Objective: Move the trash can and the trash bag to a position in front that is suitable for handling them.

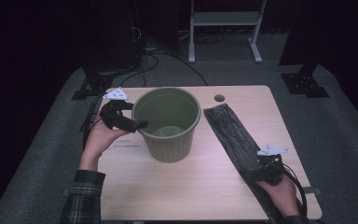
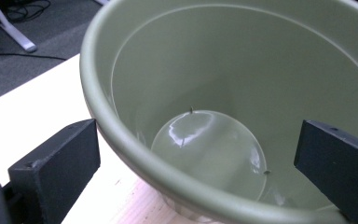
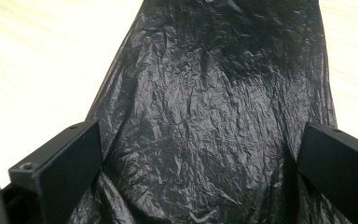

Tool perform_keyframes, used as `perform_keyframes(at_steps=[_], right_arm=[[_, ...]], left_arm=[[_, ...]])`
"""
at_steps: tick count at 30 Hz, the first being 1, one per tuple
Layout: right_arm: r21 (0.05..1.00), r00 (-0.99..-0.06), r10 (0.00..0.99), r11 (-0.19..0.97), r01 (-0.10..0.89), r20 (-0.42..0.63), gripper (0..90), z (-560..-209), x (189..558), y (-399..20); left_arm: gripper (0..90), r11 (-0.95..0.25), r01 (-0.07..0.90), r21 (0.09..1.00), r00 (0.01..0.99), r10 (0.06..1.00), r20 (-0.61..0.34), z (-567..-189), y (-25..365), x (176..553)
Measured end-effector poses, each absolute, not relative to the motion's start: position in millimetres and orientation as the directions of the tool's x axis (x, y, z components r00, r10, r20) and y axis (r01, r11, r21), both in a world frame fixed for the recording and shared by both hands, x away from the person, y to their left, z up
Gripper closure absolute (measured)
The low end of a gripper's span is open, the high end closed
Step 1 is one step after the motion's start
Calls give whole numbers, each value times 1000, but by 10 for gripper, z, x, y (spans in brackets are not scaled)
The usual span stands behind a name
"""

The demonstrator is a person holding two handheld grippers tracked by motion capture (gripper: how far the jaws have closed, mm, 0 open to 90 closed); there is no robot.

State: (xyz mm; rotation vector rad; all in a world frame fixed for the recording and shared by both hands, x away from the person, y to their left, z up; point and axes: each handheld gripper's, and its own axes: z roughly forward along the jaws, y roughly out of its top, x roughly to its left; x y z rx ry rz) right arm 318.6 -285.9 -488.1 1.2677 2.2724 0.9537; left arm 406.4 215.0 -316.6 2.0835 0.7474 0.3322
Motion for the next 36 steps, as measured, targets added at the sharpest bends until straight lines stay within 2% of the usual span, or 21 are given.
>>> perform_keyframes(at_steps=[13,22,36], right_arm=[[710,-528,849,366,602,9,0,-4881,3185,-2858],[710,-528,849,367,601,9,0,-4881,3185,-2858],[710,-525,851,365,603,9,0,-4881,3181,-2857]], left_arm=[[0,-460,371,807,815,578,-45,-3165,1984,3917],[0,-440,353,826,847,526,-81,-3206,1825,3747],[0,-445,319,837,880,466,-88,-3235,1566,3432]])
